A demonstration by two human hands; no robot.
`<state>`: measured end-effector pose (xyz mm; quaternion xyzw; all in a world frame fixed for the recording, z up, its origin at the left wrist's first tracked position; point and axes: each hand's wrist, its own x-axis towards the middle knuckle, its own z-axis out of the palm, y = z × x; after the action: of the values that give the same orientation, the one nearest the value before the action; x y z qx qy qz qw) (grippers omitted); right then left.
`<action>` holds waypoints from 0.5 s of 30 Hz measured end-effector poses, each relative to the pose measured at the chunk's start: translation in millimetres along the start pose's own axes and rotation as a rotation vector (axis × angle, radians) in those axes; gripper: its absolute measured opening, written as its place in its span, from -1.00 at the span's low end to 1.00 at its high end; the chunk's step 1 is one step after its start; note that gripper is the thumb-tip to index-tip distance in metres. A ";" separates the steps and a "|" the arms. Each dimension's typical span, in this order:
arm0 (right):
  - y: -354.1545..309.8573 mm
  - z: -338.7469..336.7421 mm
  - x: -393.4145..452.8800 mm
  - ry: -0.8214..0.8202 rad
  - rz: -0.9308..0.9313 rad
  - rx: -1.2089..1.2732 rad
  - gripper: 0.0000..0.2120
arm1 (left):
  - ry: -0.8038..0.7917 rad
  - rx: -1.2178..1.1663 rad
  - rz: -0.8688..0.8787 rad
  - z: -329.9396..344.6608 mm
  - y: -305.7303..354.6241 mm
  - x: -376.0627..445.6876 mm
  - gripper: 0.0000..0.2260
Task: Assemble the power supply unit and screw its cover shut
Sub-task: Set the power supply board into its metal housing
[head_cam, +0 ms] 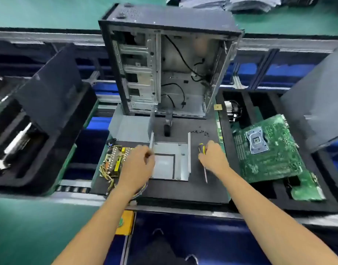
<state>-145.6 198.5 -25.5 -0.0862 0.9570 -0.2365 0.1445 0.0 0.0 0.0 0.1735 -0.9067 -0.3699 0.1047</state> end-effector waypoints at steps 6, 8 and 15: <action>-10.8 14.6 21.8 -0.097 0.118 -0.195 -0.66 | 0.009 0.280 -0.322 -64.9 -59.7 50.5 -0.88; -18.7 12.0 30.6 -0.154 0.150 -0.251 -0.70 | -0.113 0.414 -0.286 -65.7 -64.7 55.3 -0.84; -57.2 -23.5 54.7 -0.237 0.178 -0.083 -0.84 | -0.480 0.523 0.017 -54.7 -60.6 77.9 -0.58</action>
<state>-199.1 145.9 8.8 -0.0342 0.9460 -0.1710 0.2731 -39.8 -105.6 0.5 0.0951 -0.9709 -0.1547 -0.1564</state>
